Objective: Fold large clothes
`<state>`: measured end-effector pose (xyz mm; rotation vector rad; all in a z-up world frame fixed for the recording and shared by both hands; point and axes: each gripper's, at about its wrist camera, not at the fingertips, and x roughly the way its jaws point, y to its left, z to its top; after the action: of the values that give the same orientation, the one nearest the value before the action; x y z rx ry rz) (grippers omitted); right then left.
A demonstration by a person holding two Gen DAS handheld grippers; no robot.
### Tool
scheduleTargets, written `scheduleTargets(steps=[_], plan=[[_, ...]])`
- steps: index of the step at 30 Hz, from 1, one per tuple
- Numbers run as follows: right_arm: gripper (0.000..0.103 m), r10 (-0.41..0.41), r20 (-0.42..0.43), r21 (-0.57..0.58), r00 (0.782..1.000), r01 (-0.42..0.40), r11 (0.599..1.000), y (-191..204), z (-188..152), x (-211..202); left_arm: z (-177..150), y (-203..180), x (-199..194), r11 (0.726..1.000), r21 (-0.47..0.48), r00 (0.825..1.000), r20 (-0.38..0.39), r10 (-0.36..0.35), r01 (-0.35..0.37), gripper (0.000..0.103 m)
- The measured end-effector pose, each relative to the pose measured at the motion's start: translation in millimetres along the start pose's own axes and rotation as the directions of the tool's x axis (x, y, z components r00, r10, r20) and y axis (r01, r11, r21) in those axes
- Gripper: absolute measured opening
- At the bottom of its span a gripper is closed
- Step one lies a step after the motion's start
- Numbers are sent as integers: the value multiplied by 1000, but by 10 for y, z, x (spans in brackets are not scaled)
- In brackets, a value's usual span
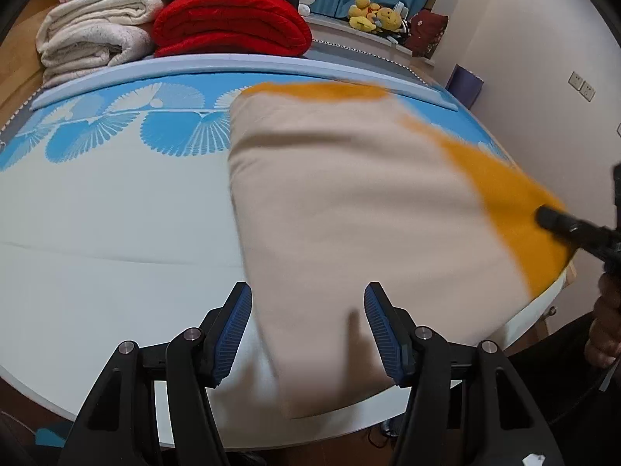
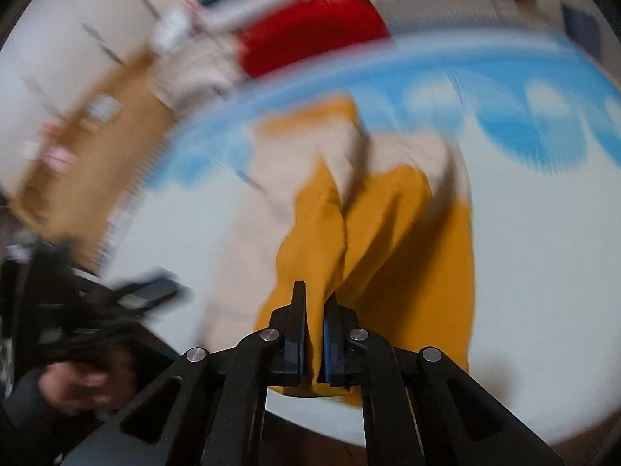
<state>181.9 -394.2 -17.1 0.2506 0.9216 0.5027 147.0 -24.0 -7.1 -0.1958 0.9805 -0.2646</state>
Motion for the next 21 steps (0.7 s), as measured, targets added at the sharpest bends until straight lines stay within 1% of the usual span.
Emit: scheduleTargets(steps=[1,2,3,4,5,6,7,8,9,10,11,12,13,15,17,19,21], plan=[[7,-29,11,11,1000,28,1000,-51,-25,-44,8,-4,22,1000,1,1000,-12,-10,10,55],[7,-66,-2,39,998,66,997,-160,-62,-60,13,-13,52,1000,0,999,-24,-25,25,55],[7,-107,-45,70,993,110,991,-303,-124,-21,22,-30,99,998,-2,998,-44,-55,55,55],[7,-167,-139,97,976,182,979,-498,-236,116,25,-47,133,997,-5,995,-59,-75,75,55],[7,-202,-206,118,957,229,966,-633,-333,230,21,-72,202,995,-9,991,-89,-98,98,55],[7,-222,-252,140,942,262,955,-733,-409,320,7,-97,278,993,-11,986,-122,-114,114,56],[7,-239,-300,151,923,294,944,-833,-495,416,-24,-131,382,993,-7,978,-172,-120,121,56],[7,-252,-330,140,910,311,940,-884,-549,479,-84,-169,541,995,9,964,-248,-97,103,56],[7,-261,-356,119,897,321,940,-914,-601,562,-143,-178,662,996,19,951,-300,-72,82,57],[7,-263,-366,108,893,322,941,-919,-634,590,-198,-173,763,998,20,938,-344,-49,60,58],[7,-263,-374,95,890,319,943,-919,-643,619,-233,-154,836,999,8,925,-378,-47,54,58],[7,-270,-382,75,884,321,944,-904,-661,661,-237,-138,860,998,-9,919,-391,-59,61,58],[7,-279,-387,66,879,328,942,-911,-676,655,-223,-131,852,997,-26,917,-392,-76,72,58],[7,-287,-400,70,871,341,938,-933,-671,680,-210,-171,810,996,-4,921,-382,-81,86,57],[7,-285,-415,76,864,345,936,-955,-600,685,-250,-207,836,997,36,919,-390,-52,71,58],[9,-282,-428,76,859,345,936,-916,-527,675,-304,-227,909,997,65,912,-409,-16,47,58],[11,-296,-426,21,855,336,942,-876,-403,650,-298,-218,930,997,62,913,-407,-10,38,58]])
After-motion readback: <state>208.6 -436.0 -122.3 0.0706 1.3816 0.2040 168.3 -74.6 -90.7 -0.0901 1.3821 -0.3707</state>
